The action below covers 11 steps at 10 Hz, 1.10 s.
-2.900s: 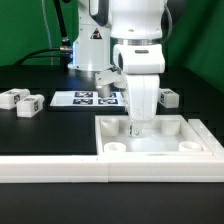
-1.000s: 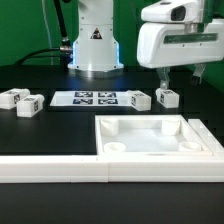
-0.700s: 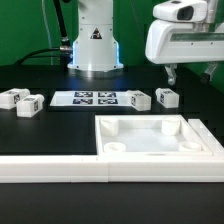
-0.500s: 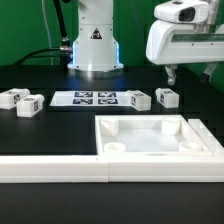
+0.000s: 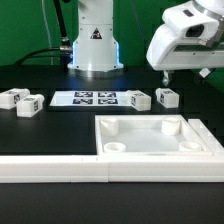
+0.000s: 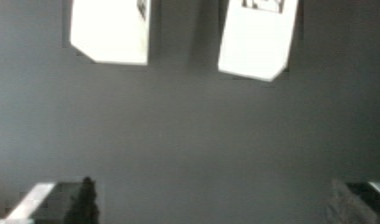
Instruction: Assemble square table
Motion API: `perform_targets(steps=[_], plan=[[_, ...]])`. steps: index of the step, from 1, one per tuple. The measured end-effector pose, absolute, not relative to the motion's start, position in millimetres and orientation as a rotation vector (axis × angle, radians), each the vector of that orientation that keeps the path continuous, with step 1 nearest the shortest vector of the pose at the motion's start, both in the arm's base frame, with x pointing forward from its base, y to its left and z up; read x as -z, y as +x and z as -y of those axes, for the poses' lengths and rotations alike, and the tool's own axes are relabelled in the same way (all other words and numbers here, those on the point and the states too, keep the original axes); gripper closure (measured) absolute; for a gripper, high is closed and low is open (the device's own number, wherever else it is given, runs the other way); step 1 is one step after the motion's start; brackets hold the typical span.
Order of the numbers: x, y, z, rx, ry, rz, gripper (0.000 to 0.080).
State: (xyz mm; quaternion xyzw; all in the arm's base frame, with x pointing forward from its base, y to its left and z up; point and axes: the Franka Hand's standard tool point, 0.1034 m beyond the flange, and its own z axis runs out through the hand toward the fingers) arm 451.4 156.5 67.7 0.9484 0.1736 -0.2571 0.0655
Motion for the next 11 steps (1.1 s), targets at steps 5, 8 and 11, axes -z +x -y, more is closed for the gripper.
perform_targets(steps=[5, 8, 11], plan=[[-53.4, 433, -167, 1.165, 2.681, -0.321, 0.015], [-54.2, 434, -165, 1.159, 2.686, -0.319, 0.015], [-32.2, 412, -167, 1.184, 2.691, -0.312, 0.015]])
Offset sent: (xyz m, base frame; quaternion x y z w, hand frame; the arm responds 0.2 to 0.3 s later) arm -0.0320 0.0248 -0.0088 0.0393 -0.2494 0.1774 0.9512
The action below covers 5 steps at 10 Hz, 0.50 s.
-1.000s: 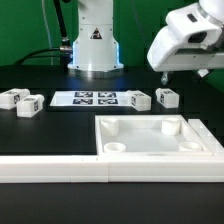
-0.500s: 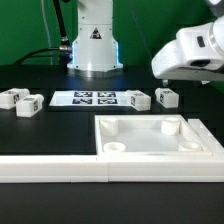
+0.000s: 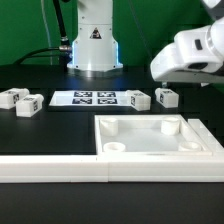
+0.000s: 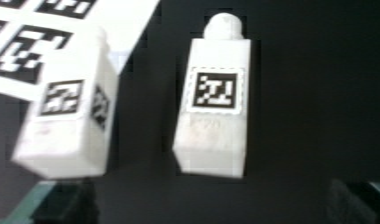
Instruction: Assemble square table
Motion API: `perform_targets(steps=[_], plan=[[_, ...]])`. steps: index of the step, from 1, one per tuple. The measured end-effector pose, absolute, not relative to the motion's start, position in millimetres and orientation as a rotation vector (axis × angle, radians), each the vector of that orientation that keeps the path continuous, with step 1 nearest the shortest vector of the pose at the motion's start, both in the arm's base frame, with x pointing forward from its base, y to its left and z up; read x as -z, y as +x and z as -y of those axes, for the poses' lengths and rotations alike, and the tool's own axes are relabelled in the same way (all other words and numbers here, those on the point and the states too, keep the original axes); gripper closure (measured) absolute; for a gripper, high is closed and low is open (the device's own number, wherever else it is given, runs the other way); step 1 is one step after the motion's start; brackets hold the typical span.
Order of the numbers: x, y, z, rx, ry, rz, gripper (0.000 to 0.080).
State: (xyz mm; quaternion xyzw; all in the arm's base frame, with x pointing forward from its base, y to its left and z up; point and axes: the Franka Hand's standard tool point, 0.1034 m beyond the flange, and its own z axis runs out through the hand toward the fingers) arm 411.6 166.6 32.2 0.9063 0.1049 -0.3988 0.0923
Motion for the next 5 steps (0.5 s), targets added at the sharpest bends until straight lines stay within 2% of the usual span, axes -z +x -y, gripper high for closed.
perform_targets(steps=[2, 5], plan=[[-20.6, 393, -168, 1.219, 2.674, -0.316, 0.015], [-18.3, 389, -162, 1.234, 2.664, -0.315, 0.015]])
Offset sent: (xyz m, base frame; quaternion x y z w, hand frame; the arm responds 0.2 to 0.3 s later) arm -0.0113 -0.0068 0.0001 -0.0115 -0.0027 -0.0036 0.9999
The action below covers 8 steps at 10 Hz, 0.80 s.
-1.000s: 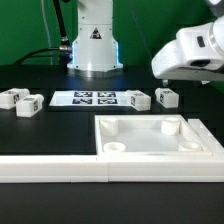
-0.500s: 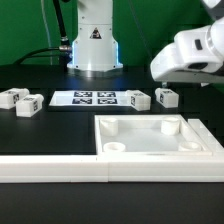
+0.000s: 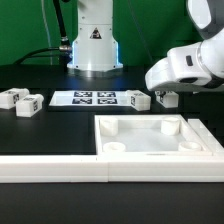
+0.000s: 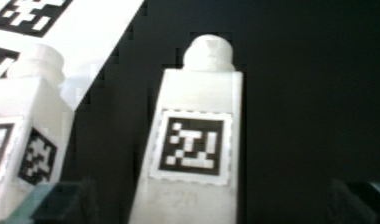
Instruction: Assemble square table
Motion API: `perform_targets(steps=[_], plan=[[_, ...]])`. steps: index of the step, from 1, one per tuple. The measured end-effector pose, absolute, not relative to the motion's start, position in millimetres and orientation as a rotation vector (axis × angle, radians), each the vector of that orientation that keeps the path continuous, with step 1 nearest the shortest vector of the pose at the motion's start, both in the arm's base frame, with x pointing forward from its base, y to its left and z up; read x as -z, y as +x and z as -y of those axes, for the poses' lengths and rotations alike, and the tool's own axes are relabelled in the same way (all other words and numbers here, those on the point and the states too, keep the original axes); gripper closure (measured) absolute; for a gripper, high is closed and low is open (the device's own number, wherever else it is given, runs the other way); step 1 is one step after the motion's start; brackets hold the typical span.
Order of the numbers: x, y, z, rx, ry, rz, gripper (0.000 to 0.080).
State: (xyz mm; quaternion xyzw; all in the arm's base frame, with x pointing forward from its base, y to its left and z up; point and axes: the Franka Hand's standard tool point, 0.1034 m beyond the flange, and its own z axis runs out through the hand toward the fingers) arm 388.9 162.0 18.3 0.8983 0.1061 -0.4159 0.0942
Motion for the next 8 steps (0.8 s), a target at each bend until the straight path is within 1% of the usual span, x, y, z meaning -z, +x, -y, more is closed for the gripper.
perform_targets(steps=[1, 2, 3, 4, 5, 6, 8], plan=[[-17.6, 387.5, -160.3, 1.239, 2.662, -0.311, 0.015], [-17.6, 387.4, -160.7, 1.239, 2.662, -0.313, 0.0176], [-17.6, 387.4, -160.6, 1.239, 2.662, -0.312, 0.0176], [-17.6, 387.4, -160.6, 1.239, 2.662, -0.312, 0.0354], [-17.6, 387.4, -160.6, 1.239, 2.662, -0.312, 0.0354], [-17.8, 387.3, -160.6, 1.24, 2.661, -0.312, 0.0514], [-17.8, 387.3, -160.6, 1.24, 2.661, -0.312, 0.0512]])
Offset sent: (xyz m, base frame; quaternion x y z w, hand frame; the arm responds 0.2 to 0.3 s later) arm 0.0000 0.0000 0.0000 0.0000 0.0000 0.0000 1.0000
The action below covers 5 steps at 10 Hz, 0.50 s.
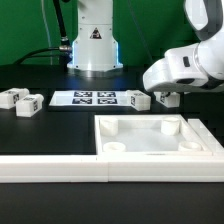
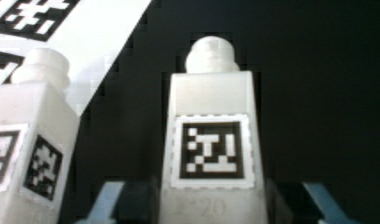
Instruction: Assemble square table
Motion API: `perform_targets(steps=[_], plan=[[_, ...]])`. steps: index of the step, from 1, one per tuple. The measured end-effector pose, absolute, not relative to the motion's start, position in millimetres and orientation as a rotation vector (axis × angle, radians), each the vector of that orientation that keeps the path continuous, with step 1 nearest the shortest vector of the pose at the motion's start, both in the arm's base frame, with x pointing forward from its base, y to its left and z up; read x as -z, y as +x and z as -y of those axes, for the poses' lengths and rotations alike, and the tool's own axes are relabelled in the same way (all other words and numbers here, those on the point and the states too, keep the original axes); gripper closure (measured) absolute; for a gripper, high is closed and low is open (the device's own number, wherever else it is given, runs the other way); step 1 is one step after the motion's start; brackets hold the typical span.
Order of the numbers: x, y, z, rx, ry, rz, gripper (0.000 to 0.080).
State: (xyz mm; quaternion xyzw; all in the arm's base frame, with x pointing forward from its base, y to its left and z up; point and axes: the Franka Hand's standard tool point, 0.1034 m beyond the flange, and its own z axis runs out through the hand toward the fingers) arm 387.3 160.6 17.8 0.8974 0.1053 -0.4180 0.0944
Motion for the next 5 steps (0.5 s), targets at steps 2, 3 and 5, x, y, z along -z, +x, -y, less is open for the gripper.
perform_targets(steps=[2, 3, 5], plan=[[-17.8, 387, -161, 1.24, 2.661, -0.312, 0.0512], [-17.8, 387, -161, 1.24, 2.661, -0.312, 0.0512], [-52.2, 415, -157, 1.28, 2.647, -0.318, 0.0511]])
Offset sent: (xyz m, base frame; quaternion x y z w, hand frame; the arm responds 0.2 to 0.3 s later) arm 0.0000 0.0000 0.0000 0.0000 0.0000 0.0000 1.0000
